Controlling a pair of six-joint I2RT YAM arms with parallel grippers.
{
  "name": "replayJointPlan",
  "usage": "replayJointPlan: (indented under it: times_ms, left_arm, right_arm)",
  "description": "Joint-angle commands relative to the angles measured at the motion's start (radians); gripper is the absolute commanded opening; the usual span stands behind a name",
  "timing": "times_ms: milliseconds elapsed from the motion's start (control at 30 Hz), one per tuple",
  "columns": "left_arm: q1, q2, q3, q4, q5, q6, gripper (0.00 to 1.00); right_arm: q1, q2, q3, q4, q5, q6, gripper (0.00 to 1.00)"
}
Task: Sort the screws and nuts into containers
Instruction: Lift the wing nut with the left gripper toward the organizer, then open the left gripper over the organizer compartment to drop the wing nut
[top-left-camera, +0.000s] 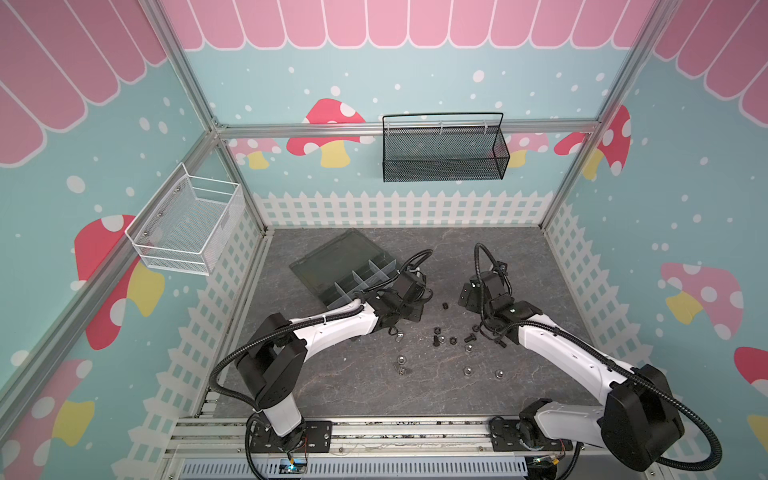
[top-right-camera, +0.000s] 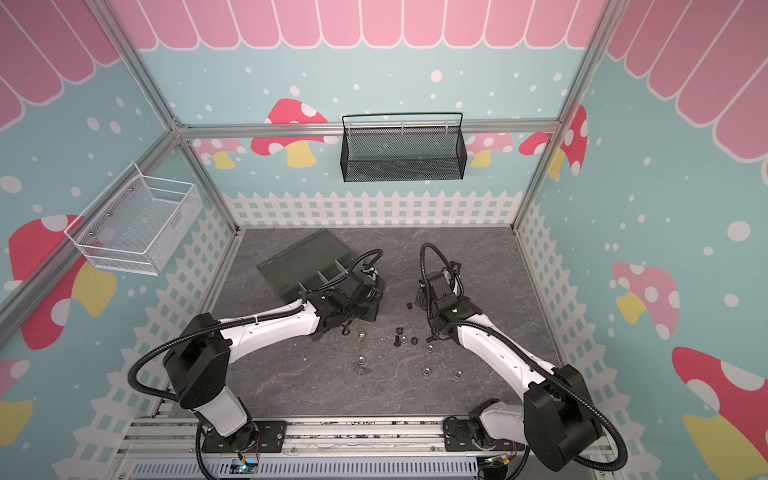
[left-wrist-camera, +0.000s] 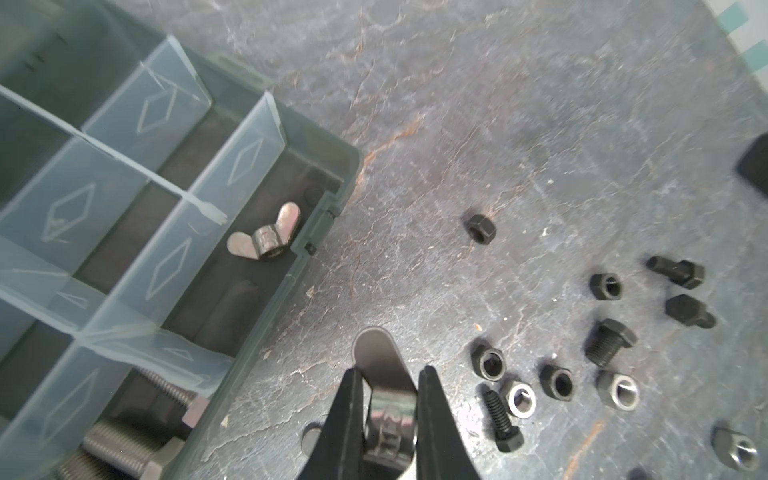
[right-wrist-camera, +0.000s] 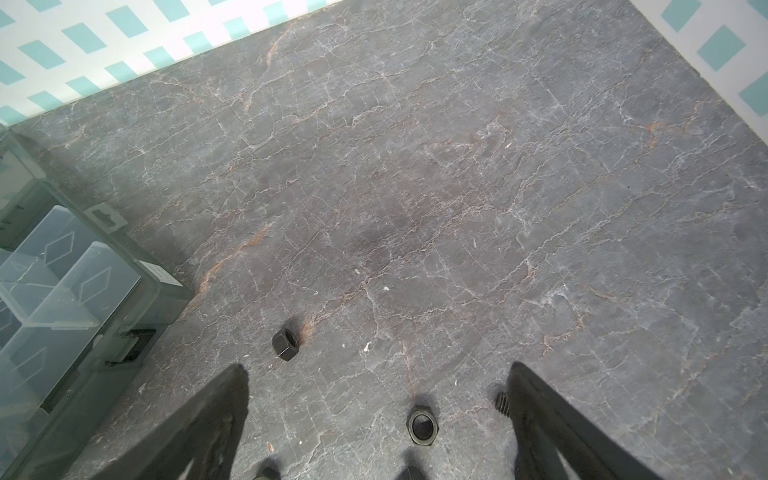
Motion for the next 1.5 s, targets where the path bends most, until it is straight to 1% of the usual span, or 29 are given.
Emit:
replayJointPlan:
  times_ms: [0,167,400,767,1067,1467]
  left_arm:
    - [-0.005,-0.047,0.049,0.025,-0.036,0.056,0.10]
    - [0.007,-0.058,0.073,0.025,-0.058,0.100,0.10]
    - [0.052,-0.064,0.079,0.034,-0.060,0.158,0.10]
    - [0.133,-0.066,0.065,0.082,-0.015,0.208,0.10]
    - [0.167,-0.012,0.076,0.110,0.023,0.238,0.10]
    - [0.176,0.086,0.098,0.104,0.073,0.268,0.10]
  right_arm:
    - [-0.005,-0.006,-0.009,-0.011,0.021,0.023,0.98]
    - [-0.005,0.000,-0.008,-0.006,0.015,0.023,0.98]
    - [-0.006,0.003,-0.007,-0.007,0.015,0.020,0.98]
    - [-0.006,0.026,0.002,0.001,-0.004,0.018,0.98]
    - [-0.007,0.028,0.006,0.000,-0.008,0.017,0.98]
    - [-0.008,0.023,0.009,0.000,-0.009,0.015,0.98]
